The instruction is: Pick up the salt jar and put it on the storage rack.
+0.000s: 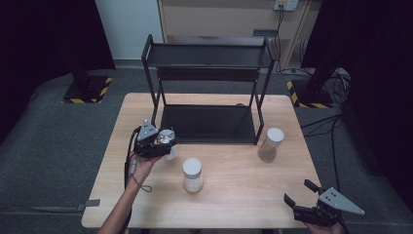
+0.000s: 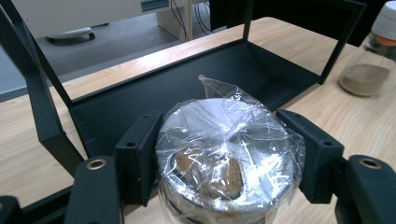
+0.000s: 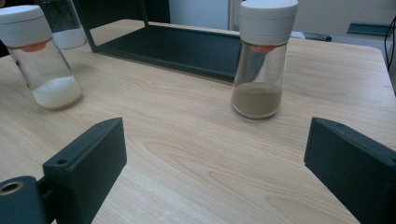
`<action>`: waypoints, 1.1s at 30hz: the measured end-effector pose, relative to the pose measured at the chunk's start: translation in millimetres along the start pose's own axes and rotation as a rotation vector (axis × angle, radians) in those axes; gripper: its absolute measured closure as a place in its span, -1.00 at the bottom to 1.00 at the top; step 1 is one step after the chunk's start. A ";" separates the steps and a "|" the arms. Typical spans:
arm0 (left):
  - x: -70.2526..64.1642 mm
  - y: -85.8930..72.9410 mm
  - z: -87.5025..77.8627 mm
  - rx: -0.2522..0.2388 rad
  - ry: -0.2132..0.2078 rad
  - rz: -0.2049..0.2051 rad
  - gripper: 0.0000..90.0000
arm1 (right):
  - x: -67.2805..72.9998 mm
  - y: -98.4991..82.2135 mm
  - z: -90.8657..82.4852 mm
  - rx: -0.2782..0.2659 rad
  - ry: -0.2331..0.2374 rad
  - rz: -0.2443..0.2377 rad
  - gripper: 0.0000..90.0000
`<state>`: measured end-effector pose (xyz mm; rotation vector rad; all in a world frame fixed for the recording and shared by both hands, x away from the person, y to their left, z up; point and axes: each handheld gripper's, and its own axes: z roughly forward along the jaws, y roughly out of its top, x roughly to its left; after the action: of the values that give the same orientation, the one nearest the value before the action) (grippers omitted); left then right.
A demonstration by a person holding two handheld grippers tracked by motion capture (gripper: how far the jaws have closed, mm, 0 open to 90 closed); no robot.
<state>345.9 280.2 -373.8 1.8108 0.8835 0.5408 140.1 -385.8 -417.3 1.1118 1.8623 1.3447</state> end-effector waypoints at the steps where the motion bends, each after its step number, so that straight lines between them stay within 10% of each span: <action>1: 0.5 0.8 1.7 0.001 0.003 -0.002 -0.26 | 0.0 -0.1 0.0 -0.001 0.000 0.000 -0.87; 33: 5.6 35.3 55.7 -0.002 0.092 -0.013 -0.26 | -1.1 -0.7 0.8 -0.001 0.005 0.010 -0.87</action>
<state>400.0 243.7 -363.4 1.7892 0.9557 0.6205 141.1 -386.5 -418.2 1.1197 1.8621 1.3545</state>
